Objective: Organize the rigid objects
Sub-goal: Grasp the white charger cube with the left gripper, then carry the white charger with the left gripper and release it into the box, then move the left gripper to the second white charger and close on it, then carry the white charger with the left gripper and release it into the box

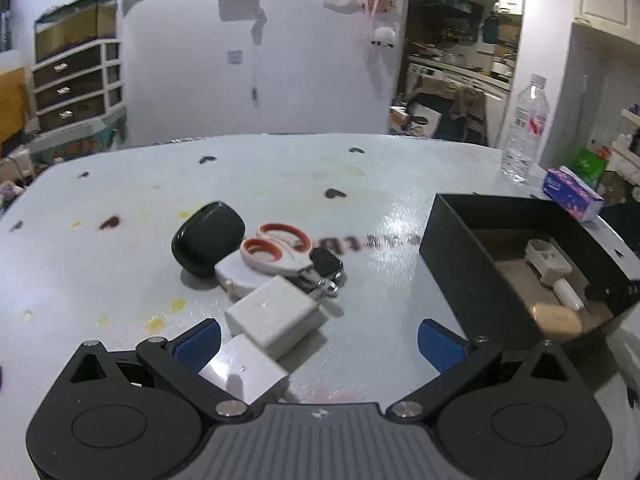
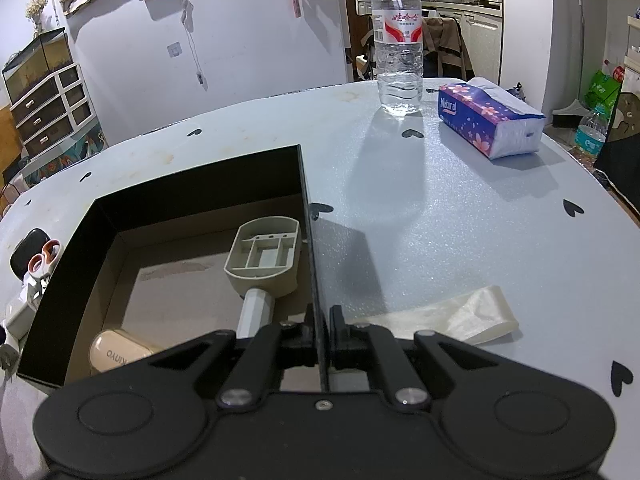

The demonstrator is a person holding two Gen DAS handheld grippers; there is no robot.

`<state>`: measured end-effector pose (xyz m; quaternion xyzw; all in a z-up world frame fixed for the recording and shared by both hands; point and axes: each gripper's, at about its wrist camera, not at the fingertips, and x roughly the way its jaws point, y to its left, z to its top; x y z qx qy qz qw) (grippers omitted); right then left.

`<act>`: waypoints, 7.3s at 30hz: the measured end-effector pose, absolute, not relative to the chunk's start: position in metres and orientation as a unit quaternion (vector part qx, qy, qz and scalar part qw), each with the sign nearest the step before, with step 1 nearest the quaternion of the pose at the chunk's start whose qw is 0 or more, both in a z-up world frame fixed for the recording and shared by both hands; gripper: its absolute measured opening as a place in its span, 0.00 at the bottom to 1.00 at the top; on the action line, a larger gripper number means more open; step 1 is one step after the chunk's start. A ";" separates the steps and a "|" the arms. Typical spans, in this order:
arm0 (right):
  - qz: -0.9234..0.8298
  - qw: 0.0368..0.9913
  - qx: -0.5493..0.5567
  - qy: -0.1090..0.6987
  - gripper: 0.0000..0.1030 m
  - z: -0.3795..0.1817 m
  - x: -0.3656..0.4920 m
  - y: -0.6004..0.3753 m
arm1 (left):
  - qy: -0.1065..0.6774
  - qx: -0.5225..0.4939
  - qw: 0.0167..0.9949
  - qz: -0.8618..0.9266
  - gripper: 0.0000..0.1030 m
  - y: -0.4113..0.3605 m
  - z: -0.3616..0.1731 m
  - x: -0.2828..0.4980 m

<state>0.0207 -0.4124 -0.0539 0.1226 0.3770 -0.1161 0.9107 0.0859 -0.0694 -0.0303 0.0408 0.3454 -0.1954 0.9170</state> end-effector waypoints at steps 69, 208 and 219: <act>-0.108 0.910 0.131 0.378 0.05 -0.057 0.023 -0.416 | 0.450 0.043 0.808 -0.378 0.58 -0.280 -0.037 0.130; -0.114 0.911 0.141 0.370 0.06 -0.059 0.022 -0.415 | 0.272 -0.007 0.956 -0.113 0.66 -0.078 -0.010 0.107; -0.114 0.911 0.141 0.370 0.06 -0.059 0.023 -0.415 | 0.271 0.024 0.926 -0.263 0.66 -0.174 0.008 0.104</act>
